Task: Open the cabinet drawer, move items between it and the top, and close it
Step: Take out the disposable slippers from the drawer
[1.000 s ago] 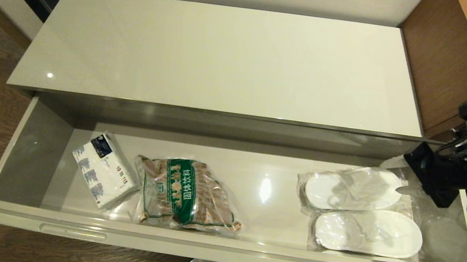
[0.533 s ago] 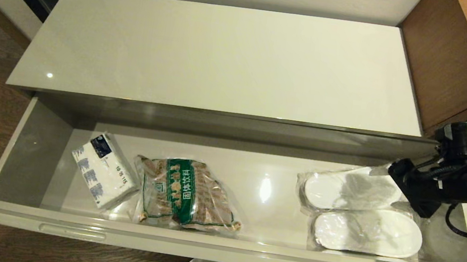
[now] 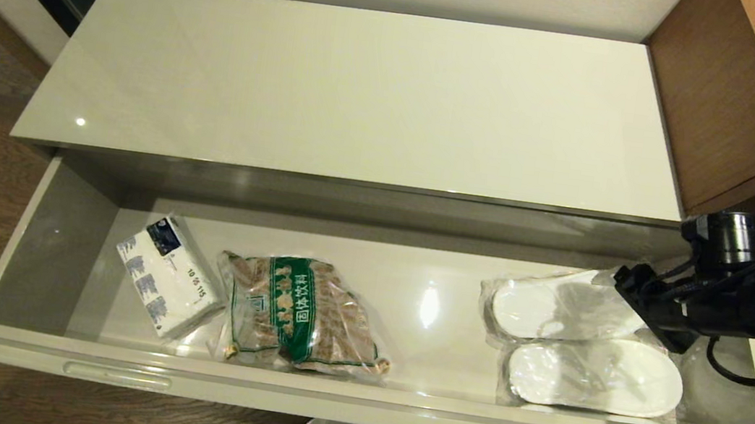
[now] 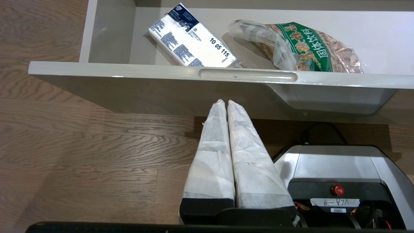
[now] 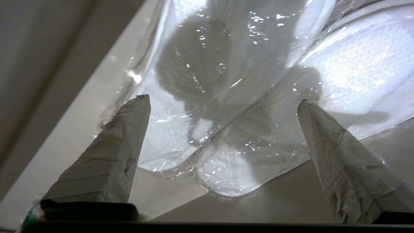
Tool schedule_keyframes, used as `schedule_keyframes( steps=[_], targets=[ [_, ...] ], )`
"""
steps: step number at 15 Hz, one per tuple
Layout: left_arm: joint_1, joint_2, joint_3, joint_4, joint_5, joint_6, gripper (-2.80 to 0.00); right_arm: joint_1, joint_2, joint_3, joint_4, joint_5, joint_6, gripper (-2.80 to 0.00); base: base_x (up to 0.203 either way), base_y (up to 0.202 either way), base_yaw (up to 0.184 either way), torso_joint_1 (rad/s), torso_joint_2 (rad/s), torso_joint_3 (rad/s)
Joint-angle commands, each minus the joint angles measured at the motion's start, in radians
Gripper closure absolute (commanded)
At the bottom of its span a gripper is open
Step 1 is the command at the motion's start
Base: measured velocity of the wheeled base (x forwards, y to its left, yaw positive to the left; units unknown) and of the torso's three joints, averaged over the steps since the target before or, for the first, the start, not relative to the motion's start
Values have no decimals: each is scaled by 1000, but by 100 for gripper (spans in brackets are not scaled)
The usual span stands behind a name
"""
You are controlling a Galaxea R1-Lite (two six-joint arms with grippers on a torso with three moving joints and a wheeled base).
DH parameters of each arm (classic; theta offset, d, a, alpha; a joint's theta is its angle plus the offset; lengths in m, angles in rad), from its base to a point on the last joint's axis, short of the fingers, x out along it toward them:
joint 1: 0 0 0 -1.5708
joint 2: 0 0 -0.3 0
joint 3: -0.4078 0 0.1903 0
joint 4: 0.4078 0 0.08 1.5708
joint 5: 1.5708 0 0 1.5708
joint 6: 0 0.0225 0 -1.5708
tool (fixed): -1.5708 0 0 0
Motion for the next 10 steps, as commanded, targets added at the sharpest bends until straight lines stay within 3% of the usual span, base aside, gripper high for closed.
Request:
schedule_keyframes(
  steps=[1, 10],
  targets=[
    [0, -1, 0, 0, 0, 0, 0, 2, 73, 15, -17, -4, 3, -280, 0, 0, 0, 0, 0, 0],
    [0, -1, 0, 0, 0, 0, 0, 20, 196, -5, -13, -13, 11, -280, 0, 0, 0, 0, 0, 0]
  ],
)
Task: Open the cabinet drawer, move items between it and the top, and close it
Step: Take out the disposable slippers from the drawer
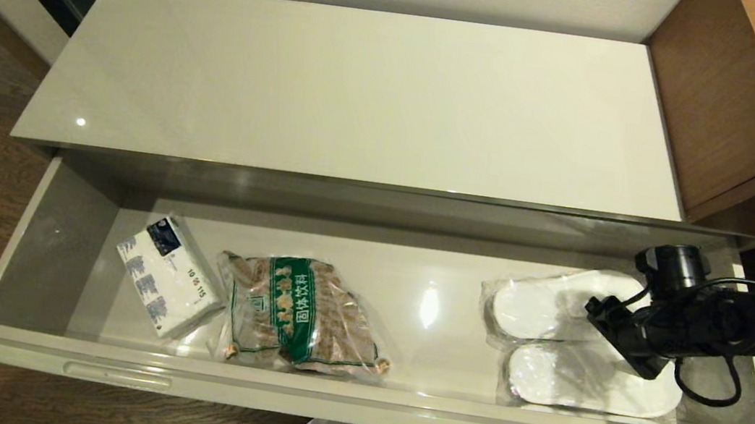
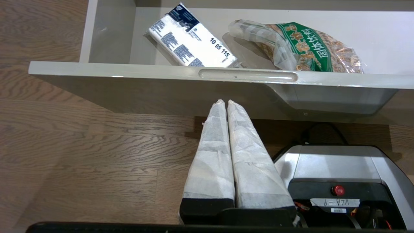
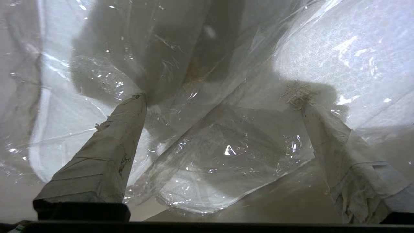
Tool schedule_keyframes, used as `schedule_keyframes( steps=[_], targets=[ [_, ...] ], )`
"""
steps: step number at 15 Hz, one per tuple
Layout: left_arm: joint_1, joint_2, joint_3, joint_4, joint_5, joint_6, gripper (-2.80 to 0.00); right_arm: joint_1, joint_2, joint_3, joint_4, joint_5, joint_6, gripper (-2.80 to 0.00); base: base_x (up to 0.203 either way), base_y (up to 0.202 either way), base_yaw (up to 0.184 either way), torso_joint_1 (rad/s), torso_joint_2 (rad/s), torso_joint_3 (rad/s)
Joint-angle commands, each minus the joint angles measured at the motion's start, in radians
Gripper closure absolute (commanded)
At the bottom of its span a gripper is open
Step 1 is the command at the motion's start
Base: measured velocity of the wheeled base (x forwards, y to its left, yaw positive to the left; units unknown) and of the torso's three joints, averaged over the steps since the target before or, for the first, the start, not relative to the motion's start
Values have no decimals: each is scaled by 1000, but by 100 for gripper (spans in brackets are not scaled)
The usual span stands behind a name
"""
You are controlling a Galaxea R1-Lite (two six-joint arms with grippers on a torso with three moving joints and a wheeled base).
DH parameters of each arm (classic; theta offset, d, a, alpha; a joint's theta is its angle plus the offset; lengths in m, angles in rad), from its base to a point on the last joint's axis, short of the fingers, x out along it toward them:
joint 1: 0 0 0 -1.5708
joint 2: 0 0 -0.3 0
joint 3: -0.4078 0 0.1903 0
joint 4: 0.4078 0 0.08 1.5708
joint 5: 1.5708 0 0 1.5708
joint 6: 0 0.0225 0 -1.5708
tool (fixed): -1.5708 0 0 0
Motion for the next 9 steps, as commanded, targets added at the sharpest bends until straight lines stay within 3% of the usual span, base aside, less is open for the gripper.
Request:
schedule_keyframes(
  steps=[1, 9],
  targets=[
    [0, 0, 0, 0, 0, 0, 0, 3, 44, -4, -5, -1, 7, -280, 0, 0, 0, 0, 0, 0],
    [0, 0, 0, 0, 0, 0, 0, 2, 116, 0, -61, -2, 11, -280, 0, 0, 0, 0, 0, 0]
  ],
)
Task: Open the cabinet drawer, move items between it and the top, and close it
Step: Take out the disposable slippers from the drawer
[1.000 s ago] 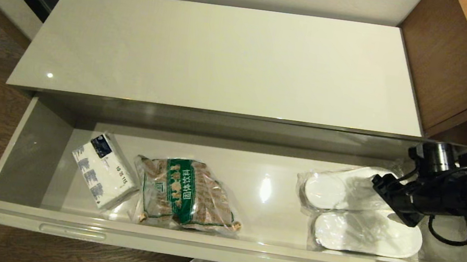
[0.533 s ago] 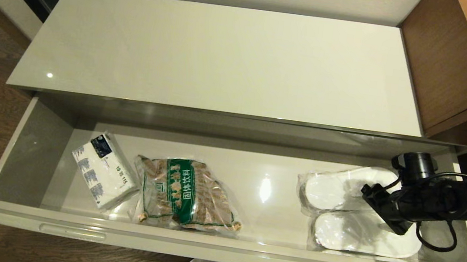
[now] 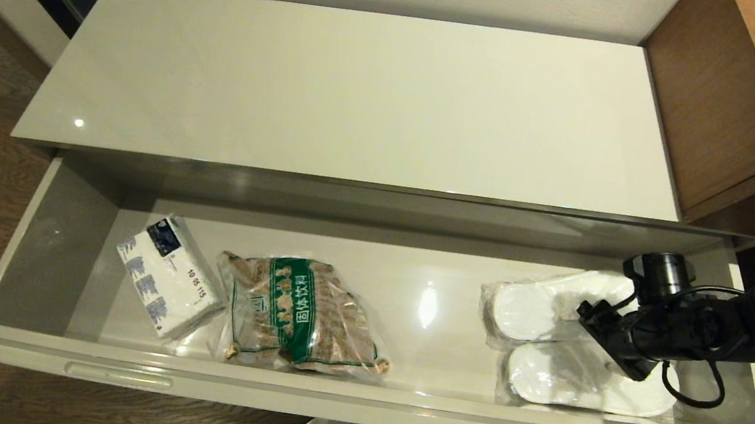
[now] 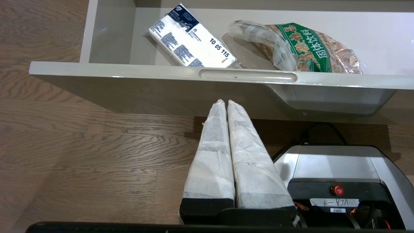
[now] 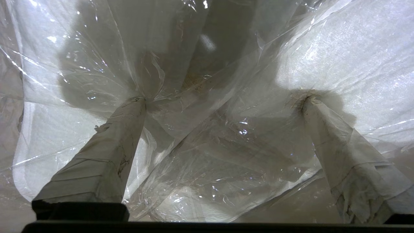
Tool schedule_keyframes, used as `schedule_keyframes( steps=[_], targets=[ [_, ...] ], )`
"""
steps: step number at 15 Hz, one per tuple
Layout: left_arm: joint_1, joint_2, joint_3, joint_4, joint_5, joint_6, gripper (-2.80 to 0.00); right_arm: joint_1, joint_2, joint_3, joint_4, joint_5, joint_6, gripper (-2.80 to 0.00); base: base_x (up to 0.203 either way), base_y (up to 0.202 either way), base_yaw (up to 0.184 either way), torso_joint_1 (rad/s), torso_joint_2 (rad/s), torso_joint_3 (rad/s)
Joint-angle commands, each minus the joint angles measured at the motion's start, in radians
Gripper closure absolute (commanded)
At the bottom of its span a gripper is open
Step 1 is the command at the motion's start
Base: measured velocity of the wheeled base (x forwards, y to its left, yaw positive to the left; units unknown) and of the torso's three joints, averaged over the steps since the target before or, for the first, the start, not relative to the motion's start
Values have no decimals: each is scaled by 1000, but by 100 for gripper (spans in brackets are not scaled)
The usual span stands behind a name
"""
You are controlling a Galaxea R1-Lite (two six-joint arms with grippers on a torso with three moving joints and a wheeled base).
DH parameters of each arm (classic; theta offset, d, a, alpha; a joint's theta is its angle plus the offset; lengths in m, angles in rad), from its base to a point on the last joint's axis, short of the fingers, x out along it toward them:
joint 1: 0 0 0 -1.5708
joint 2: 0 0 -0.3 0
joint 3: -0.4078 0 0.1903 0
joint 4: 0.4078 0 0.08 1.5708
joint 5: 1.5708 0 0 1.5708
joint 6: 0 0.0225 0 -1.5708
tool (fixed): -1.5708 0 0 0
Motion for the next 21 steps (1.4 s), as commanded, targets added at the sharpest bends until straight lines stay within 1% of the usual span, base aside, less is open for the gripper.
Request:
schedule_keyframes(
  steps=[1, 7, 11, 15, 21],
  targets=[
    [1, 0, 0, 0, 0, 0, 0, -1, 22, 1, 0, 0, 4, -280, 0, 0, 0, 0, 0, 0],
    [0, 0, 0, 0, 0, 0, 0, -1, 22, 6, -11, 3, 5, -280, 0, 0, 0, 0, 0, 0],
    [0, 0, 0, 0, 0, 0, 0, 52, -6, 30, -17, 5, 8, -280, 0, 0, 0, 0, 0, 0],
    [0, 0, 0, 0, 0, 0, 0, 119, -24, 38, -18, 3, 48, -280, 0, 0, 0, 0, 0, 0],
    [0, 0, 0, 0, 0, 0, 0, 122, -30, 40, -18, 5, 50, -280, 0, 0, 0, 0, 0, 0]
  ],
)
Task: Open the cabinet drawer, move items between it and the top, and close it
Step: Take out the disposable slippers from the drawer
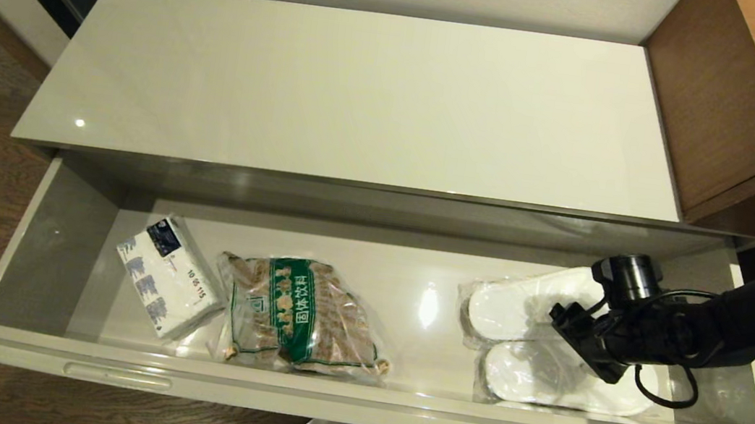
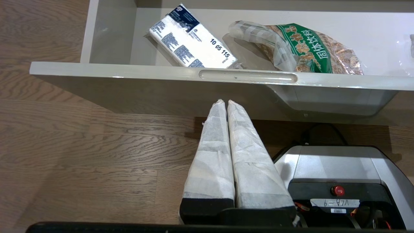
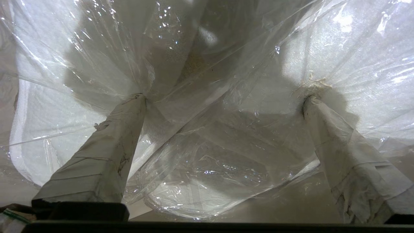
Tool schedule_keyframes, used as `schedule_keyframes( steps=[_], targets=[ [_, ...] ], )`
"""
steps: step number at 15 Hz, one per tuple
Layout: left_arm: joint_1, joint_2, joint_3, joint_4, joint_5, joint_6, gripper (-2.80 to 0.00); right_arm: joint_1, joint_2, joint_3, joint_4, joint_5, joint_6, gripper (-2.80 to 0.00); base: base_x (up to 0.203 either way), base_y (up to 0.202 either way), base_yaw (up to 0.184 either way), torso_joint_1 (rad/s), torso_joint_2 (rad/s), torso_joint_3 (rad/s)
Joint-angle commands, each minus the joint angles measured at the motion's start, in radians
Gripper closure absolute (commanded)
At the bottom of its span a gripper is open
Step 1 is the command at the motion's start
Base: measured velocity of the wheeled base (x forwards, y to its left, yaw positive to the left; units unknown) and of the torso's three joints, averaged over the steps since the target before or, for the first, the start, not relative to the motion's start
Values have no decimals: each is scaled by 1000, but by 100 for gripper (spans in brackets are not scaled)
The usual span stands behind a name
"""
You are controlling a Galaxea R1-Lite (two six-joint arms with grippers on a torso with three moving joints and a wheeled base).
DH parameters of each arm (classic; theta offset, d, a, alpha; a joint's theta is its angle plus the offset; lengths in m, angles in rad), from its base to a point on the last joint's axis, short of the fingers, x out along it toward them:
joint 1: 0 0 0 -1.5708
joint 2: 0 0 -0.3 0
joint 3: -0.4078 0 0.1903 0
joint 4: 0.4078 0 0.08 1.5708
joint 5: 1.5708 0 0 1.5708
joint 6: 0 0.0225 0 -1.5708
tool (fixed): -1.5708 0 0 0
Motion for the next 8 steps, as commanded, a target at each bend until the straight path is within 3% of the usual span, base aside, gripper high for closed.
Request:
schedule_keyframes(
  steps=[1, 5, 6, 7, 8],
  targets=[
    [0, 0, 0, 0, 0, 0, 0, 2, -1, 1, -3, -1, 4, -280, 0, 0, 0, 0, 0, 0],
    [0, 0, 0, 0, 0, 0, 0, 1, -2, 7, -4, 7, 3, -280, 0, 0, 0, 0, 0, 0],
    [0, 0, 0, 0, 0, 0, 0, 1, -2, 8, -4, 7, 3, -50, 0, 0, 0, 0, 0, 0],
    [0, 0, 0, 0, 0, 0, 0, 1, -2, 5, -3, 5, 3, 0, 0, 0, 0, 0, 0, 0],
    [2, 0, 0, 0, 0, 0, 0, 1, 1, -3, -1, 7, 4, 0, 0, 0, 0, 0, 0, 0]
  ],
)
